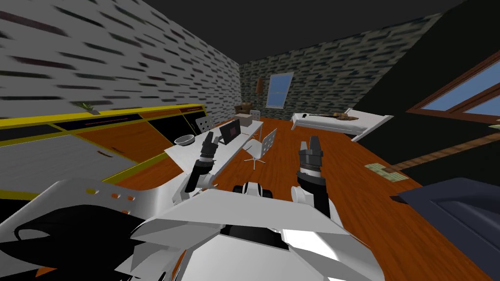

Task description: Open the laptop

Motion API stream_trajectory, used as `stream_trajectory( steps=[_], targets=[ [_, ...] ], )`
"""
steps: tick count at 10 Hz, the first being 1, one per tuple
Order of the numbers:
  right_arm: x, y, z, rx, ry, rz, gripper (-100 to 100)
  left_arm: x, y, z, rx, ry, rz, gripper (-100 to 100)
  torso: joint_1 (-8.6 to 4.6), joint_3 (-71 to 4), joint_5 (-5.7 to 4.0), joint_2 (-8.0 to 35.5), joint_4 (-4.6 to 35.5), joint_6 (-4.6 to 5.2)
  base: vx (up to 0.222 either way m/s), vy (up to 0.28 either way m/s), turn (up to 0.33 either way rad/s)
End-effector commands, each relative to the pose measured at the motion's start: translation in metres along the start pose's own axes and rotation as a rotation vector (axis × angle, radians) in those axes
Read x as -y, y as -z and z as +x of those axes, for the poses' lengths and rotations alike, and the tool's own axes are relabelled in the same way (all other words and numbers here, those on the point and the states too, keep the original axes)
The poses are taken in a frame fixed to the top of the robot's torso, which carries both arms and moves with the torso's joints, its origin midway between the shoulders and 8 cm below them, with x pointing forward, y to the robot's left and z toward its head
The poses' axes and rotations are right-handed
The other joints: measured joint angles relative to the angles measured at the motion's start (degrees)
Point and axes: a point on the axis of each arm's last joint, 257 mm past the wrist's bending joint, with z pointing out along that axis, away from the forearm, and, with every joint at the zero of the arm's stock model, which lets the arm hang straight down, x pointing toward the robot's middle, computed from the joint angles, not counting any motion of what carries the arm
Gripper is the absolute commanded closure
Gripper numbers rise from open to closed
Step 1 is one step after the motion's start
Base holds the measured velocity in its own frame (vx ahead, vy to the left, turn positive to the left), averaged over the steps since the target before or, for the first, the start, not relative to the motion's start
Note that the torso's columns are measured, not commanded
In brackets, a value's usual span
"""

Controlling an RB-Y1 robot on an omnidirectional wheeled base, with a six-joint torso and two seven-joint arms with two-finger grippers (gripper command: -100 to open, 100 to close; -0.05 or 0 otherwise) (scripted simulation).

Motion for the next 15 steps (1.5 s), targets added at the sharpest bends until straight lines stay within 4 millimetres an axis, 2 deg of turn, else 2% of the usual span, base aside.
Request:
stream_trajectory(
  steps=[1, 7, 8, 14, 15],
  targets=[
    [0.0, 0.0, 0.0, 0.0, 0.0, 0.0, 0, -0.032, 0.002, -0.005, -0.025, -0.023, -0.071, -100, 0.0, 0.0, 0.0, -0.01, 0.0, 0.01, 0.112, -0.079, -0.263],
    [0.0, 0.0, 0.0, 0.0, 0.0, 0.0, 0, -0.102, 0.014, -0.029, -0.073, -0.092, -0.233, -100, 0.08, 0.02, 0.01, 0.03, 0.01, 0.0, 0.093, -0.04, -0.236],
    [0.0, 0.0, 0.0, 0.0, 0.0, 0.0, 0, -0.102, 0.014, -0.029, -0.073, -0.092, -0.233, -100, 0.14, 0.0, 0.04, -0.01, 0.0, 0.0, 0.047, 0.011, -0.065],
    [0.0, 0.0, 0.0, 0.0, 0.0, 0.0, 0, -0.165, 0.035, -0.072, -0.129, -0.194, -0.389, -100, 0.1, 0.02, 0.03, 0.02, 0.01, -0.01, 0.016, 0.037, -0.173],
    [0.0, 0.0, 0.0, 0.0, 0.0, 0.0, 0, -0.165, 0.035, -0.072, -0.131, -0.197, -0.389, -100, 0.09, 0.01, 0.02, 0.02, 0.01, -0.02, -0.013, 0.048, -0.04]
  ],
)
